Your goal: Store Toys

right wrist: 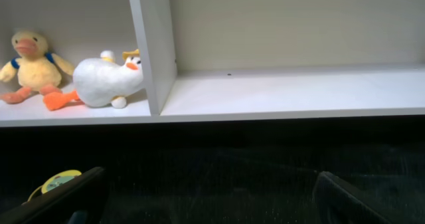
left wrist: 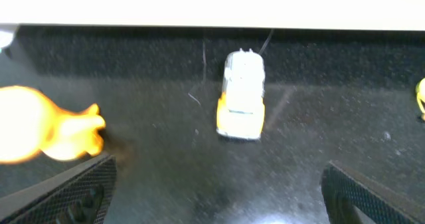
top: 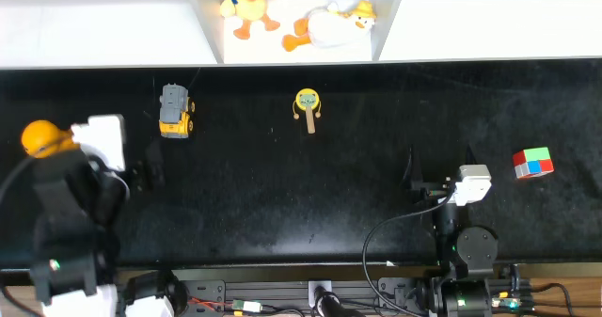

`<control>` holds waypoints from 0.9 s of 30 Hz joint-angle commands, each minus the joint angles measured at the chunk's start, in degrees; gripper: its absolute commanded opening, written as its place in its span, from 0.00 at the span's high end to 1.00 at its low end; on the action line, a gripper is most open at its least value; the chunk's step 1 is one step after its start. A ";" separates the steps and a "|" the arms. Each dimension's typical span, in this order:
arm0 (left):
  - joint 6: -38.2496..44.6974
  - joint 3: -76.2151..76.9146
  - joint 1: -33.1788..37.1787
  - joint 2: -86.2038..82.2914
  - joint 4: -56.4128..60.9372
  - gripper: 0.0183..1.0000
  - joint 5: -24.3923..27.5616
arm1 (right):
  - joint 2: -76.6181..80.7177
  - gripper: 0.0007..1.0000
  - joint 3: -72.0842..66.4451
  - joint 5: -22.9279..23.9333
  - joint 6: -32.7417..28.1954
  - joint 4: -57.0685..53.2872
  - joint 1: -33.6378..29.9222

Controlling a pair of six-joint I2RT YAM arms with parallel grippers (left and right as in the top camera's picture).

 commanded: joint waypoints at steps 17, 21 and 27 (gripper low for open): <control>29.99 4.70 44.39 10.93 -2.64 0.00 28.30 | -0.46 0.00 -0.76 -0.35 -0.17 0.22 -0.15; 29.99 4.70 45.64 14.43 -0.52 0.00 25.81 | -0.46 0.00 -0.76 -0.37 -0.17 0.22 -0.15; 29.90 4.70 46.31 21.22 5.79 0.00 23.10 | -0.46 0.00 -0.76 -0.37 -0.17 0.22 -0.15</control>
